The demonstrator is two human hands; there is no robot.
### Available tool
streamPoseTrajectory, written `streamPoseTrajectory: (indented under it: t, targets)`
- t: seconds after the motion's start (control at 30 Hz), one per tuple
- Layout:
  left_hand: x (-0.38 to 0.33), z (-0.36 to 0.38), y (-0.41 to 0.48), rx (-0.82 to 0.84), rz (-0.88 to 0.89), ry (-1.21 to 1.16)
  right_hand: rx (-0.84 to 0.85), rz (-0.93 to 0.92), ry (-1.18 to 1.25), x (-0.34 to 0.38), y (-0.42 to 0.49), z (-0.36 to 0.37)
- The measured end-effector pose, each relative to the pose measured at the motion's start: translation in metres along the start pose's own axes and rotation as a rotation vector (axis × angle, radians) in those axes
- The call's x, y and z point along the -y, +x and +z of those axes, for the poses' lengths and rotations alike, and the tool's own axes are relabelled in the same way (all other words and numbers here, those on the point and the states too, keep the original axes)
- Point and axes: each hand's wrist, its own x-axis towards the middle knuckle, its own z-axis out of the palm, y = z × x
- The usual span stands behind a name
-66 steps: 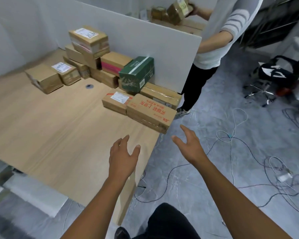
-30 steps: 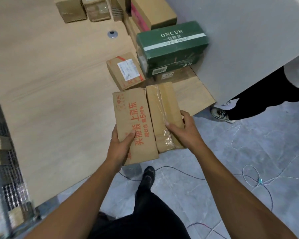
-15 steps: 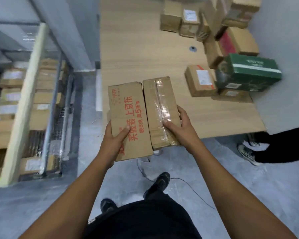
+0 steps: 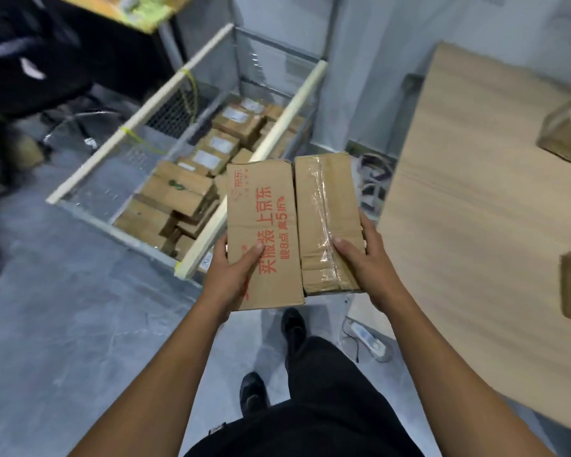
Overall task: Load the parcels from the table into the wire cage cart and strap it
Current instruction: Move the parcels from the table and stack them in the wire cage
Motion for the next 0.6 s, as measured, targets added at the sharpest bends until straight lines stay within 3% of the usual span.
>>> streamPoseTrajectory:
  t: [0.27, 0.6]
  targets:
    - [-0.052, -0.037, 0.059, -0.274, -0.031, -0.064, 0.299, -0.035, -0.016, 0.060, 0.136, 0.060]
    - [-0.074, -0.057, 0.151, -0.338, -0.130, -0.167, 0.467, -0.007, -0.122, 0.100, 0.270, 0.121]
